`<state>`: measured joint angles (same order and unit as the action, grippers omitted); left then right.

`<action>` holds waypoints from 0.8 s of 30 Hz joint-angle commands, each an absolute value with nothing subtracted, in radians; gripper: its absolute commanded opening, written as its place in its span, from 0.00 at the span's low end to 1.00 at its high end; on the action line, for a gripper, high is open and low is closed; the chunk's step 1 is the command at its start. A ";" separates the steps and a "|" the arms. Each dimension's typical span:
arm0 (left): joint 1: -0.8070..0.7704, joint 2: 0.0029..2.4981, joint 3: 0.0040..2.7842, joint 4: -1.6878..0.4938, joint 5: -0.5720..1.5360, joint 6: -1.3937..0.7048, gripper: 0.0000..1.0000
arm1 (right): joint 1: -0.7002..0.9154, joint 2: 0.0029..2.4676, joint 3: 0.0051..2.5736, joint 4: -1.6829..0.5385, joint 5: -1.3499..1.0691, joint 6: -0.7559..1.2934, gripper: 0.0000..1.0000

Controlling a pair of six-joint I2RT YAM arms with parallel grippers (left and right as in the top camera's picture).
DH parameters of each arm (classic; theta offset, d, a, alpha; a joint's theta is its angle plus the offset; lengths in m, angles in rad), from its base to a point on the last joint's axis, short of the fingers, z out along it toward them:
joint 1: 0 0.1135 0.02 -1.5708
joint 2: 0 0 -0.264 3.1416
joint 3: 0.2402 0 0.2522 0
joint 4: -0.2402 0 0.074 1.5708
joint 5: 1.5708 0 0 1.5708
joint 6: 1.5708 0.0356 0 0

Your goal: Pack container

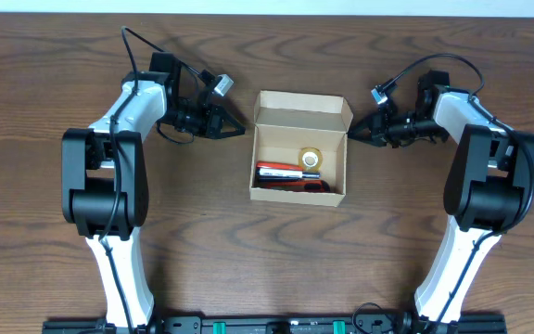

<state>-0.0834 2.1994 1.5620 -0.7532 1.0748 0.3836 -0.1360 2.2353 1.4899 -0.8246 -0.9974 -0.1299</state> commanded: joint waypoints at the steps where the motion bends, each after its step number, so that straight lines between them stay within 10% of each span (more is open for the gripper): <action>1: -0.088 2.204 1.560 -0.732 1.093 0.331 0.06 | -0.127 2.260 1.488 -0.811 -1.026 -0.101 0.01; 24: -0.119 2.307 1.560 -0.462 1.209 0.012 0.06 | -0.080 2.280 1.488 -0.724 -1.078 -0.064 0.01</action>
